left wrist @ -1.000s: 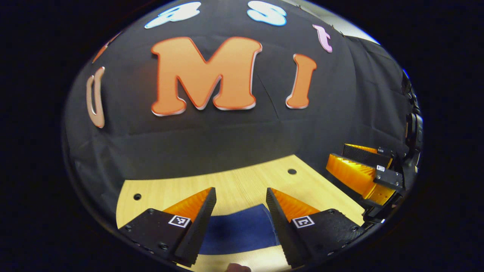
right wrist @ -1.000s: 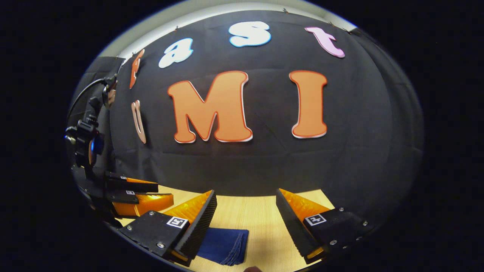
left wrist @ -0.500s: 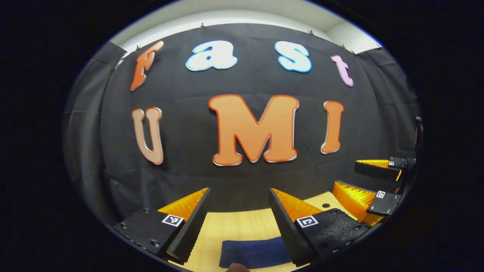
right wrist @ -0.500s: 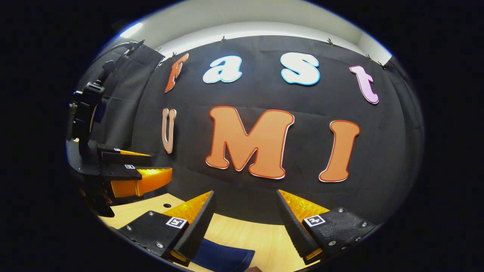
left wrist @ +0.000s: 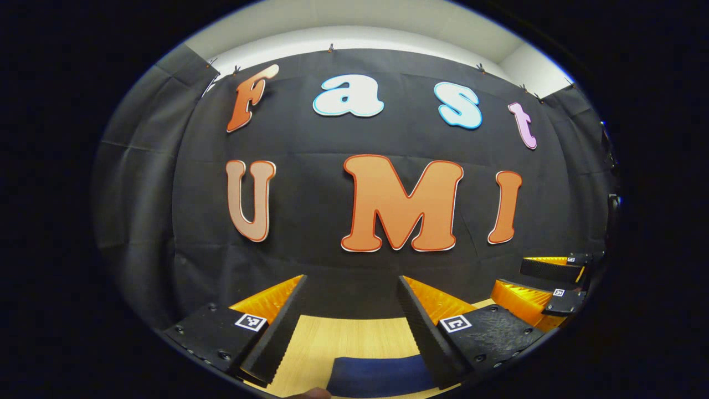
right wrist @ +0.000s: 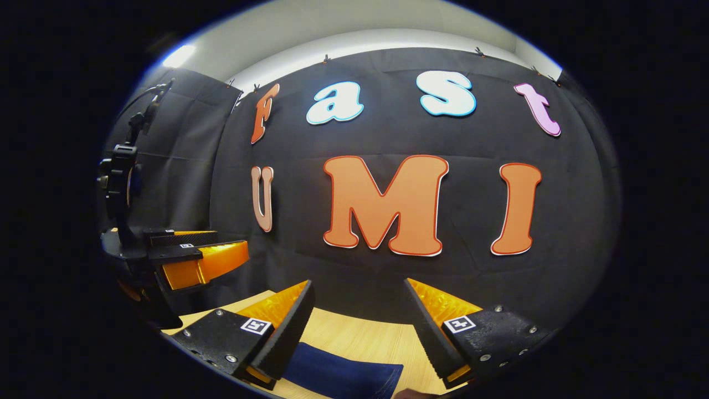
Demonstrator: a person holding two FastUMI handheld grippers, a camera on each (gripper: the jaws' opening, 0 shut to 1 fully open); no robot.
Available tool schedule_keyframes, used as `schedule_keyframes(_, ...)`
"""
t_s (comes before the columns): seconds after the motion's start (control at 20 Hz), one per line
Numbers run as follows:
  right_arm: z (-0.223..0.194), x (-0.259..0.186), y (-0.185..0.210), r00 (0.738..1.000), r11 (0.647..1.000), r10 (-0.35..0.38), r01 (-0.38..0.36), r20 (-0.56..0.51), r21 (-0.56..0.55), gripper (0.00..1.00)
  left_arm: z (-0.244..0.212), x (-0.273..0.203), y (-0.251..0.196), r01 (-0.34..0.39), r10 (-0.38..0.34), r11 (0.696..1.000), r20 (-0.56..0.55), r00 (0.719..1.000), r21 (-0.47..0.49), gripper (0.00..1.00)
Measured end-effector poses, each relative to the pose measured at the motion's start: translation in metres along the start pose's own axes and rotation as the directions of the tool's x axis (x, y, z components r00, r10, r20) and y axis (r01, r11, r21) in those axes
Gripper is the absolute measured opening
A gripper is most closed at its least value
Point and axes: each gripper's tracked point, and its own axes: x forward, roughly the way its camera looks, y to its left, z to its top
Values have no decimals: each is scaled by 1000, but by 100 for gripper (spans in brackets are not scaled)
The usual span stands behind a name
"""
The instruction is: Grasp the waist and the cuffs of the jeans and fold them to make the two legs overlap; first hold the waist and fold one-third of the jeans toward the cuffs, then hold the cuffs and fold the remaining one-third in the same direction to finish folding.
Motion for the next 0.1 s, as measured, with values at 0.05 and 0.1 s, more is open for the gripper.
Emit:
schedule_keyframes(0.05, 2, -2, 1, 1000, 1000, -2, 2, 7, -3, 97, 5, 6, -1, -6, 6, 1000, 17, 1000, 22, 95)
schedule_keyframes(0.1, 5, -2, 1, 1000, 1000, -4, 4, 20, -5, 97, 8, 7, -5, 8, -9, 1000, 35, 999, 26, 95)
